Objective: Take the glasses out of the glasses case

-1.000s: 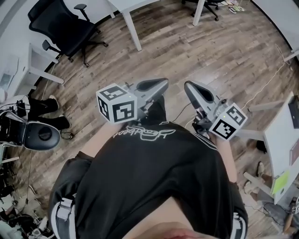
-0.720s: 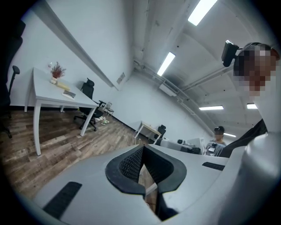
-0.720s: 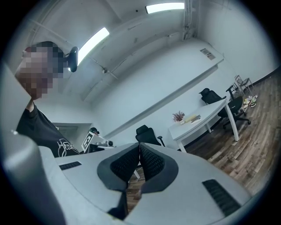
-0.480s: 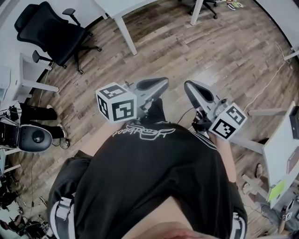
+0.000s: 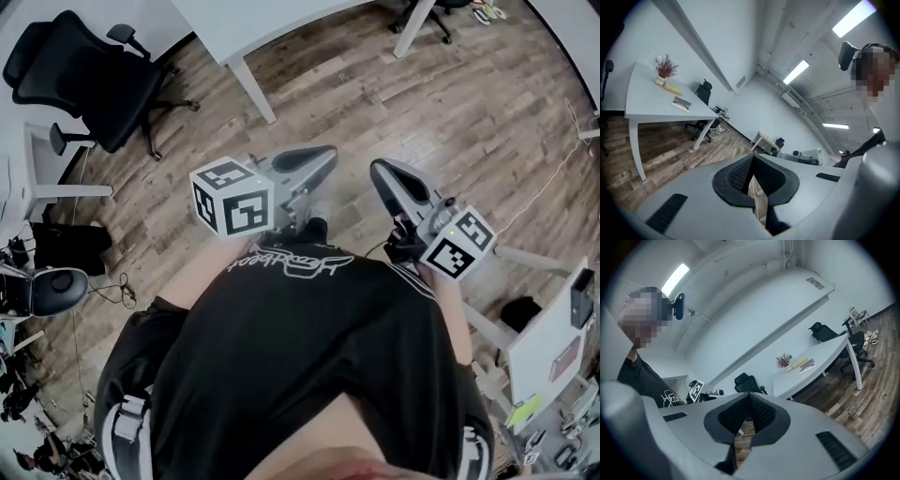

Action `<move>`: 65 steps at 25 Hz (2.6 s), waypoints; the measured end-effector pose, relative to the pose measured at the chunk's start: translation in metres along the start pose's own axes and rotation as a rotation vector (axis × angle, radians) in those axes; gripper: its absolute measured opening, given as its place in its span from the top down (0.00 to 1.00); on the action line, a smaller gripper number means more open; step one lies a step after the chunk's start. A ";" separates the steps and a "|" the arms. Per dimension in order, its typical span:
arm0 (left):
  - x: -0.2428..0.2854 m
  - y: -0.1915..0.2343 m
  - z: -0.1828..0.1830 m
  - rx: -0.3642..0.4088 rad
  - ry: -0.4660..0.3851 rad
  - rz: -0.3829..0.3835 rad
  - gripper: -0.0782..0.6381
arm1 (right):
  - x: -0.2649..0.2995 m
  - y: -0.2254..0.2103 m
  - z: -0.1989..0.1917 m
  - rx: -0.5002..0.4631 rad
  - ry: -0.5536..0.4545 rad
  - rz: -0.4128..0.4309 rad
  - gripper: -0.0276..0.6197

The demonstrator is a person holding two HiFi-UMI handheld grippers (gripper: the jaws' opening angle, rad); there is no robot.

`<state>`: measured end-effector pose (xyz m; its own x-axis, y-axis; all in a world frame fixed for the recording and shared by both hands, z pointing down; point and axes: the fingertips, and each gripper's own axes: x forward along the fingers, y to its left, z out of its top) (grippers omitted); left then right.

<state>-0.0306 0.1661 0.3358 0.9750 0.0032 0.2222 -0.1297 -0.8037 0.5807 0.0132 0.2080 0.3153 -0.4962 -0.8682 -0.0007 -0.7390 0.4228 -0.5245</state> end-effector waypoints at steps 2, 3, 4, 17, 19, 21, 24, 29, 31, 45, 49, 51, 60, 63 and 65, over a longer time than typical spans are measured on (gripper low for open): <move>0.009 0.030 0.024 -0.005 -0.005 0.008 0.88 | 0.029 -0.022 0.015 0.000 0.014 0.008 0.94; 0.012 0.043 0.035 -0.008 -0.010 0.013 0.88 | 0.042 -0.032 0.022 0.001 0.019 0.014 0.94; 0.015 0.056 0.046 -0.010 -0.014 0.018 0.88 | 0.056 -0.042 0.029 0.004 0.022 0.021 0.94; 0.006 0.163 0.105 -0.045 -0.055 0.053 0.88 | 0.163 -0.084 0.053 -0.042 0.083 0.089 0.94; 0.006 0.167 0.105 -0.046 -0.066 0.052 0.88 | 0.167 -0.088 0.051 -0.061 0.102 0.084 0.94; 0.004 0.171 0.108 -0.043 -0.084 0.066 0.88 | 0.174 -0.090 0.054 -0.093 0.112 0.082 0.94; 0.002 0.177 0.113 -0.056 -0.110 0.088 0.88 | 0.181 -0.092 0.061 -0.124 0.118 0.089 0.94; 0.008 0.190 0.134 -0.034 -0.123 0.110 0.88 | 0.197 -0.112 0.076 -0.128 0.116 0.109 0.94; 0.013 0.200 0.142 -0.034 -0.127 0.125 0.88 | 0.208 -0.123 0.082 -0.125 0.121 0.122 0.94; 0.075 0.302 0.228 -0.088 -0.141 0.195 0.88 | 0.297 -0.232 0.146 -0.098 0.147 0.154 0.94; 0.097 0.331 0.239 -0.111 -0.132 0.200 0.88 | 0.317 -0.263 0.155 -0.095 0.162 0.157 0.94; 0.105 0.347 0.247 -0.126 -0.130 0.207 0.88 | 0.328 -0.279 0.158 -0.087 0.178 0.158 0.94; 0.138 0.404 0.286 -0.161 -0.129 0.237 0.88 | 0.375 -0.338 0.184 -0.069 0.213 0.176 0.94; 0.146 0.415 0.298 -0.157 -0.130 0.244 0.88 | 0.388 -0.350 0.192 -0.074 0.223 0.191 0.94; 0.150 0.423 0.307 -0.152 -0.131 0.252 0.88 | 0.396 -0.358 0.196 -0.080 0.232 0.199 0.94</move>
<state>0.1160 -0.3559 0.3744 0.9226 -0.2691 0.2765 -0.3855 -0.6714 0.6329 0.1710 -0.3385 0.3360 -0.7190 -0.6874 0.1024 -0.6454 0.6058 -0.4652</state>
